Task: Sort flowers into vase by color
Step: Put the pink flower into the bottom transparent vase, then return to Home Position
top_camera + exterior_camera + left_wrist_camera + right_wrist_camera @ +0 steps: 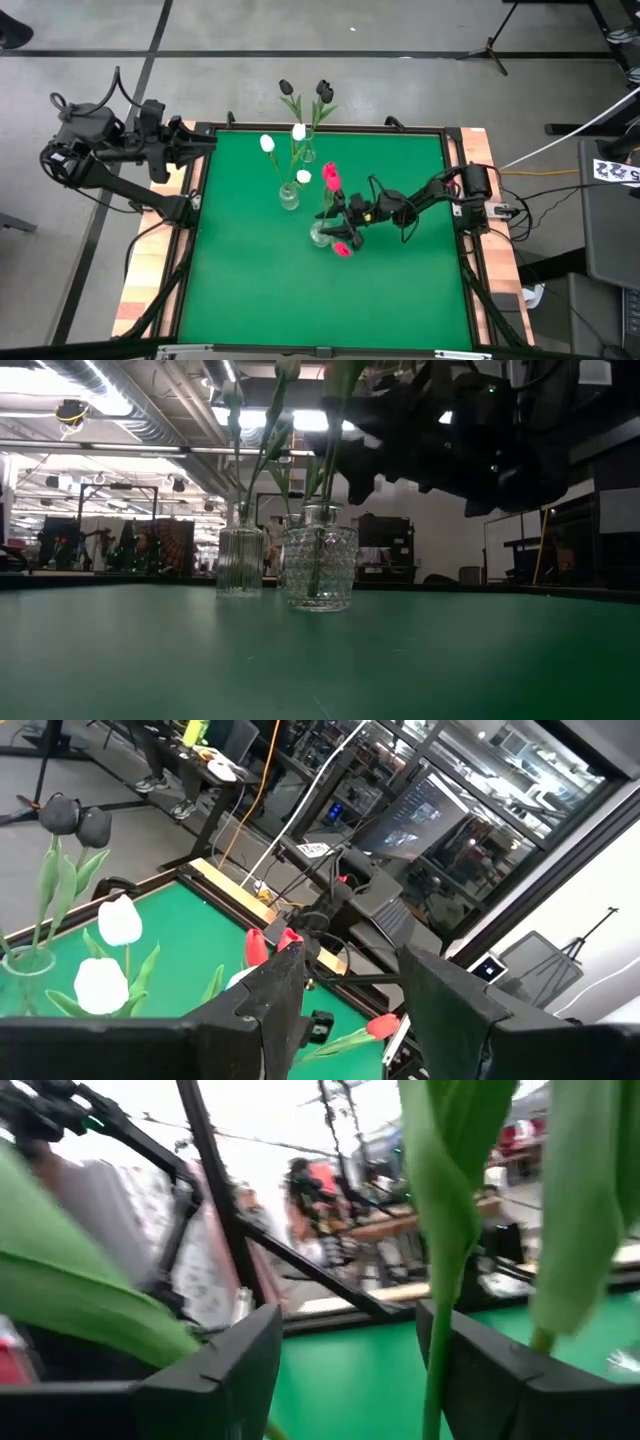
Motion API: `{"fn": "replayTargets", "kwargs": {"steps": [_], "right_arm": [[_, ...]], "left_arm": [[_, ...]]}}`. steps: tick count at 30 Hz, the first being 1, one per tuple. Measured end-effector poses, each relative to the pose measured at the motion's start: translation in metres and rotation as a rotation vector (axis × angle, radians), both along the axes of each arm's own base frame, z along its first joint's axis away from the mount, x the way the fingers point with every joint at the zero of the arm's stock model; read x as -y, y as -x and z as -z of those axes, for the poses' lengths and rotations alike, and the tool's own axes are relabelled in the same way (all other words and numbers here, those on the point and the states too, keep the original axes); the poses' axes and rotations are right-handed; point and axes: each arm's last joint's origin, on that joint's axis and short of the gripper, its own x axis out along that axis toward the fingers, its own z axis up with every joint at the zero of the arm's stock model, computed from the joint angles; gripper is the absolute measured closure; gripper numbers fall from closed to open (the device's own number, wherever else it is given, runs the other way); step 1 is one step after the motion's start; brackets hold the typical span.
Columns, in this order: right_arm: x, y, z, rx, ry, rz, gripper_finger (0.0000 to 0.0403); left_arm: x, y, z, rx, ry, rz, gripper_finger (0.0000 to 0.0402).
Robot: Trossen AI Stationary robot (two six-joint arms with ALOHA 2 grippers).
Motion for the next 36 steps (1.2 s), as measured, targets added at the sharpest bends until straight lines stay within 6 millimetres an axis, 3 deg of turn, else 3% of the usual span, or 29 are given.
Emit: {"fn": "replayTargets", "kwargs": {"steps": [10,19,23,28,36], "right_arm": [[0.015,0.011,-0.011,0.021,-0.036,-0.122,0.0175],[0.043,0.063,0.002,-0.087,-0.066,-0.032,0.0176],[0.049,0.087,-0.003,-0.092,-0.091,-0.001,0.0176],[0.049,0.102,-0.033,0.026,-0.109,-0.018,0.0176],[0.043,0.134,-0.110,0.366,-0.114,-0.048,0.0176]], "left_arm": [[0.000,0.001,0.000,0.002,-0.020,0.002,0.0239],[0.000,0.001,-0.001,-0.001,-0.038,0.004,0.0239],[0.000,0.001,-0.001,-0.011,-0.090,0.010,0.0239],[-0.001,0.006,-0.001,-0.015,-0.149,0.018,0.0239],[-0.004,0.022,-0.003,0.011,-0.198,0.021,0.0239]]}}
